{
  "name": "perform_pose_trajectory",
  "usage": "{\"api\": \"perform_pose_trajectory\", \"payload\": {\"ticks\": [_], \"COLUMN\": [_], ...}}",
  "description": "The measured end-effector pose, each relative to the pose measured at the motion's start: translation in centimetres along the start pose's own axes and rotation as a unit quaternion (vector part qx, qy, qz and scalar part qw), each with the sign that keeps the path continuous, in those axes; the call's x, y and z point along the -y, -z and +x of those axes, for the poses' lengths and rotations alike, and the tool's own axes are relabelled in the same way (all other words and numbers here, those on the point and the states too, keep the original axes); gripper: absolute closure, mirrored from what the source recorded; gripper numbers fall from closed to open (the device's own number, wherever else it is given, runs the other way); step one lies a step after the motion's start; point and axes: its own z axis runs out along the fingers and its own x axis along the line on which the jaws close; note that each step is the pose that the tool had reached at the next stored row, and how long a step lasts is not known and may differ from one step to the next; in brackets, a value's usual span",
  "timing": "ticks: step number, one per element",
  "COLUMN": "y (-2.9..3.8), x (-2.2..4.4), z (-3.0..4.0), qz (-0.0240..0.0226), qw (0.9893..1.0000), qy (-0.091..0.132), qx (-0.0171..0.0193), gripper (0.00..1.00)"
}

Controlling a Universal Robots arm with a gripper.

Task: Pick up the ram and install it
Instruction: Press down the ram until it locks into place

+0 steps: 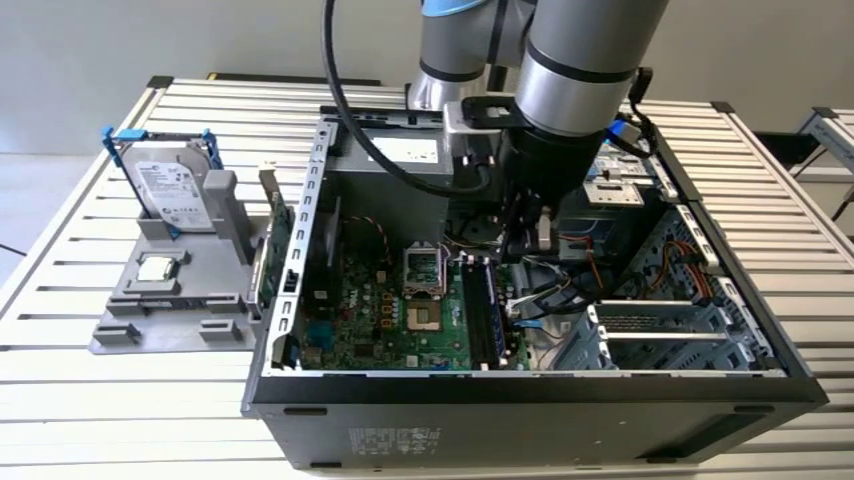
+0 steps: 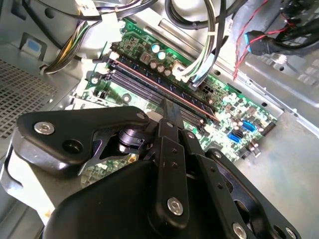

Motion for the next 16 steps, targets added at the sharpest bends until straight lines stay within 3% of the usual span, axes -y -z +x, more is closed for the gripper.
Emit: {"api": "perform_pose_trajectory", "payload": {"ticks": [6,16], "y": [1.05,2.06], "x": [0.0,0.0], "z": [0.01,0.01], "qz": [0.0,0.0], "qw": [1.0,1.0], "qy": [0.0,0.0], "qx": [0.0,-0.0001], "gripper": [1.0,1.0]}}
